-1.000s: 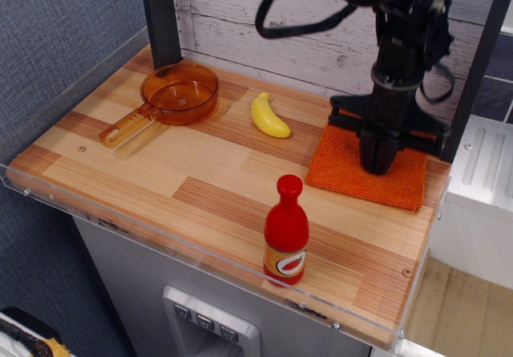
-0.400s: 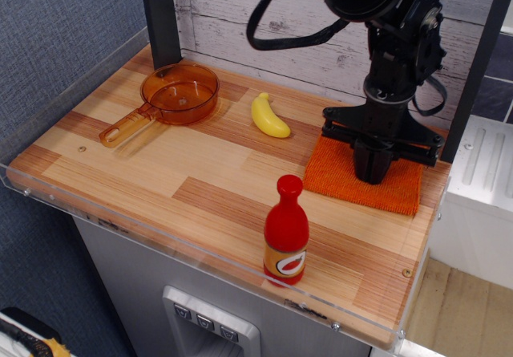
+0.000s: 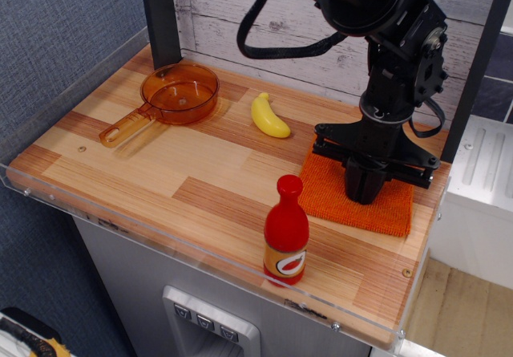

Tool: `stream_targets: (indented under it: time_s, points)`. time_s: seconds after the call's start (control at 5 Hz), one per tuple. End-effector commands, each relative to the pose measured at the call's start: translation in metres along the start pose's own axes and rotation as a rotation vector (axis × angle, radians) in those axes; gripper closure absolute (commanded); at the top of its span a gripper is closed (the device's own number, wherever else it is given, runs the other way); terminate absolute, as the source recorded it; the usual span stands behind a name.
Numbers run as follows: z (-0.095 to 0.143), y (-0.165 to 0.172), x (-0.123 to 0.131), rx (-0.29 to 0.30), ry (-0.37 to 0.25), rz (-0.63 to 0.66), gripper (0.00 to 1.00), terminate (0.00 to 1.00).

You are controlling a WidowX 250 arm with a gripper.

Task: Moved orange cloth to the left of hot sauce bottle

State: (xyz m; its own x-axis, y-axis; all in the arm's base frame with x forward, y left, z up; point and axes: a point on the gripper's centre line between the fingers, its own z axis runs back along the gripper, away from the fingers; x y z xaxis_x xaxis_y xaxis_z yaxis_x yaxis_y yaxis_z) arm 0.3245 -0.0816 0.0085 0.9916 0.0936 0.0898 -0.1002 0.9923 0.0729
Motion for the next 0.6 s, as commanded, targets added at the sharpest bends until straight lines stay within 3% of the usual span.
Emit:
stream_targets:
  time_s: [0.0, 0.4]
  points:
    - [0.011, 0.012, -0.009, 0.008, -0.045, 0.147, 1.0, 0.0]
    - [0.009, 0.038, -0.011, 0.026, -0.066, 0.255, 1.0, 0.0]
